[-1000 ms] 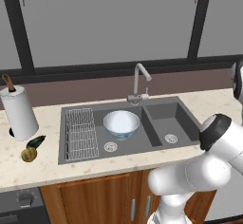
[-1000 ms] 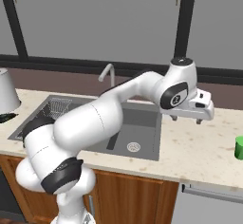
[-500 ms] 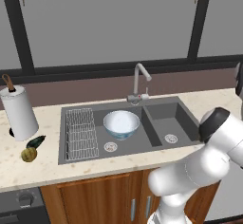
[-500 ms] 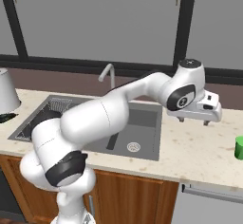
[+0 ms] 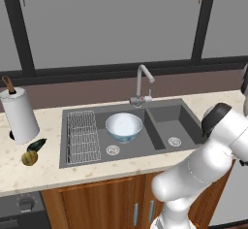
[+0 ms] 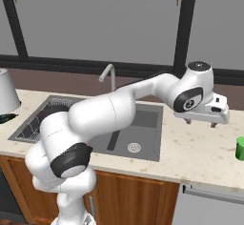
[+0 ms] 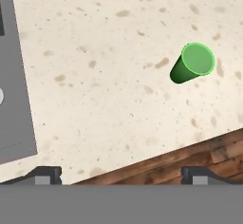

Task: Remove the squash and eggplant from the sink. Then move the bowl and cup from the counter to the sink for washing.

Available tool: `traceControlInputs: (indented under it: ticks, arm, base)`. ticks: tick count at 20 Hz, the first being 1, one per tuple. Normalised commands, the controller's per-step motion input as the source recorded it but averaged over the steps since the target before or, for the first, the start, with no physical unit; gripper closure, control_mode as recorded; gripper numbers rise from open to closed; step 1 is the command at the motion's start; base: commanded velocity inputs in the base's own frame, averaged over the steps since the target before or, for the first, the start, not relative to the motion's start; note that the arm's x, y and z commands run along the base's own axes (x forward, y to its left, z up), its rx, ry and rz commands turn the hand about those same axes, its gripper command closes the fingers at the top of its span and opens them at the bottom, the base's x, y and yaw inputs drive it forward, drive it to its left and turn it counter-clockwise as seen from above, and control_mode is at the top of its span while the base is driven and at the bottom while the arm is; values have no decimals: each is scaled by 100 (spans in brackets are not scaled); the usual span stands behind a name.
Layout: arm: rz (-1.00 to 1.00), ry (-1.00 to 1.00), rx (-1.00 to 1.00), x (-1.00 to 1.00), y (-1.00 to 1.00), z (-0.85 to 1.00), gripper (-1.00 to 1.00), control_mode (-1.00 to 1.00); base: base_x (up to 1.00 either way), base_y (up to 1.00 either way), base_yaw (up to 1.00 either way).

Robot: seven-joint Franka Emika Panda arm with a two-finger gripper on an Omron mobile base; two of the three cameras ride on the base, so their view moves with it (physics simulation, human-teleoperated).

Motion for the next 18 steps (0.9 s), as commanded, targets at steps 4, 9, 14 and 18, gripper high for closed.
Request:
traceControlInputs:
  ticks: [4,9,14,18]
  arm:
    - [0,-3,3,0,-16,-8,-100,-100]
    - [0,-2,0,2,-17,-6,-100,-100]
    - [0,0,0,4,-16,-7,-100,-100]
    - [0,0,0,4,-16,-7,-100,-100]
  base:
    - [0,0,0]
    - [0,0,0]
    - [0,0,0]
    - [0,0,0]
